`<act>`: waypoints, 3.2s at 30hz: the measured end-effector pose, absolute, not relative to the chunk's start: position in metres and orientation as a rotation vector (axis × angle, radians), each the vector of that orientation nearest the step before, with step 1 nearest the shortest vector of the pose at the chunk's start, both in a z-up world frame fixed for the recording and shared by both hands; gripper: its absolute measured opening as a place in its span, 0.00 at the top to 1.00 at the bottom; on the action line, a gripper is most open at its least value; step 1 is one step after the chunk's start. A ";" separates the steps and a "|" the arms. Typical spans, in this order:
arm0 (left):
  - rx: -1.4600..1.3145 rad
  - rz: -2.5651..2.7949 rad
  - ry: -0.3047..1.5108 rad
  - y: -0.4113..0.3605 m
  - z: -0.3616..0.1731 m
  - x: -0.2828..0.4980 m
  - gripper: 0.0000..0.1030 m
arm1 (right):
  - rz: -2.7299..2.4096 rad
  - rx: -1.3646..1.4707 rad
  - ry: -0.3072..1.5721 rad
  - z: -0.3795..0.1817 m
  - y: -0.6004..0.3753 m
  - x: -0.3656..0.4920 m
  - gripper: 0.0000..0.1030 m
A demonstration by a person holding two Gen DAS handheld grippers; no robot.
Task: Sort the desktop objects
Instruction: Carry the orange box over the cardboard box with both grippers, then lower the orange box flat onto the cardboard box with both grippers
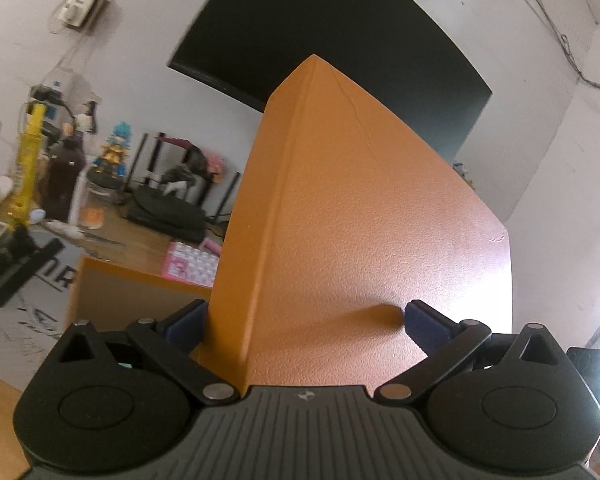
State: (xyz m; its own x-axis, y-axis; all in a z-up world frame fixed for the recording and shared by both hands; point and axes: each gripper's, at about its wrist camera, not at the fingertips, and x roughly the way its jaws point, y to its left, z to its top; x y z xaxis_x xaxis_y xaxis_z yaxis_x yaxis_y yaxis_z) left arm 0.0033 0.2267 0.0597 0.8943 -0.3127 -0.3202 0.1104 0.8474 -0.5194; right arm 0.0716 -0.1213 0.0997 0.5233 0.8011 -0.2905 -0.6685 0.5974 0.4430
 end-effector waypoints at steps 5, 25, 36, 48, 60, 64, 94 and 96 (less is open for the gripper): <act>-0.526 -0.199 0.404 0.247 0.054 -0.012 0.02 | 0.929 0.274 0.512 0.100 -0.093 0.074 0.12; -0.570 -0.149 0.432 0.295 0.035 -0.036 0.01 | 0.971 0.238 0.595 0.089 -0.031 0.080 0.11; -0.613 -0.181 0.493 0.299 0.011 0.002 0.01 | 0.909 0.236 0.659 0.076 -0.034 0.104 0.11; -0.563 -0.125 0.564 0.292 0.006 0.015 0.00 | 0.932 0.311 0.797 0.053 -0.034 0.147 0.10; -0.554 -0.099 0.612 0.286 0.006 0.014 0.00 | 0.952 0.292 0.840 0.045 -0.028 0.156 0.08; -0.551 -0.095 0.630 0.287 0.005 0.020 0.00 | 0.948 0.294 0.855 0.042 -0.028 0.162 0.07; -0.446 -0.121 0.701 0.289 -0.003 0.035 0.00 | 0.858 0.218 0.898 0.017 -0.028 0.174 0.05; -0.442 -0.120 0.710 0.291 -0.002 0.030 0.00 | 0.857 0.246 0.900 0.016 -0.036 0.170 0.05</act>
State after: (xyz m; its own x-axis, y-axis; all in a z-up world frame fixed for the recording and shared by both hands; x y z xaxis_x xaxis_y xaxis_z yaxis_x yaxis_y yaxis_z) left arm 0.0298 0.2914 -0.0025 0.7556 -0.2542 -0.6037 -0.0416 0.9011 -0.4316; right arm 0.1703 -0.0357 0.0162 0.3253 0.7422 -0.5859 -0.5487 0.6528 0.5223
